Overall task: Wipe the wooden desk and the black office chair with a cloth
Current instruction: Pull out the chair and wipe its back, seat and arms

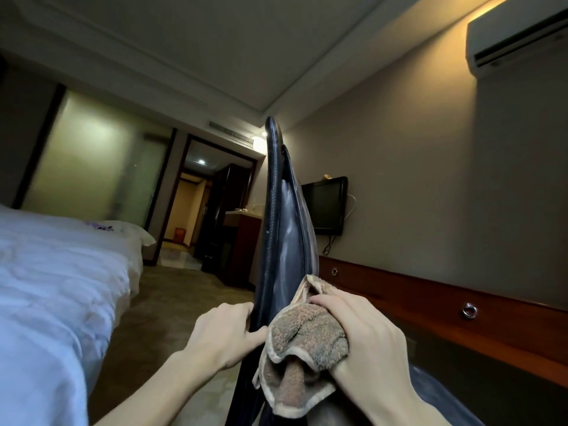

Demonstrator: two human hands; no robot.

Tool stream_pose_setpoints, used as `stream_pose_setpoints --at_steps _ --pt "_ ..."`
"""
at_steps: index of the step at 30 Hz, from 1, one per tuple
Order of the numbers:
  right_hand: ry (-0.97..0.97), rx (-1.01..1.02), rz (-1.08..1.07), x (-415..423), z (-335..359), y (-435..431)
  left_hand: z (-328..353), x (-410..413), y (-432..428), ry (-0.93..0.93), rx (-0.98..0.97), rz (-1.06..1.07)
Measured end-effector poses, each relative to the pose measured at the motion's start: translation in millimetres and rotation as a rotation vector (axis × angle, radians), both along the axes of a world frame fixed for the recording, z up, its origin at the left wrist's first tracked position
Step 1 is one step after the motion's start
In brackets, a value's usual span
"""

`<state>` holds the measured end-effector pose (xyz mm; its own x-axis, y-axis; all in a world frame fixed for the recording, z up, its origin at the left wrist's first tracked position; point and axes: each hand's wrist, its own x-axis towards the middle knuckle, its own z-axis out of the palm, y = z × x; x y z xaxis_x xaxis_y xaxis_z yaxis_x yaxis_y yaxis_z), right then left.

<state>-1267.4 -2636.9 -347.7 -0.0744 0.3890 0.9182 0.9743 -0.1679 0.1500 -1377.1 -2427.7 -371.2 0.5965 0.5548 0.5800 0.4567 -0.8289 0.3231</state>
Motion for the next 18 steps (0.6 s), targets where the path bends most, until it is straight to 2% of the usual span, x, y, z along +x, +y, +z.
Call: stream_pose_setpoints --at_steps 3,6,10,13,16,18 --pt "-0.018 0.048 0.008 -2.6 10.5 2.9 -8.6 -0.6 -3.3 -0.044 0.080 -0.003" --pt "-0.063 0.107 0.004 -3.0 29.7 5.1 -10.3 -3.1 -11.5 0.001 0.201 -0.021" --pt "-0.111 0.216 0.068 -16.7 71.5 10.2 -2.1 -6.3 -29.9 0.035 0.329 -0.064" --pt "-0.140 0.274 0.084 -26.5 106.3 17.4 -7.3 -4.2 -35.3 -0.011 0.380 -0.039" --pt "-0.049 0.240 0.097 -32.5 136.4 23.8 -8.8 -4.5 -41.4 0.006 0.418 0.015" --pt "0.006 0.143 0.130 -36.6 152.8 29.9 -9.3 -5.9 -44.2 -0.075 0.478 0.030"
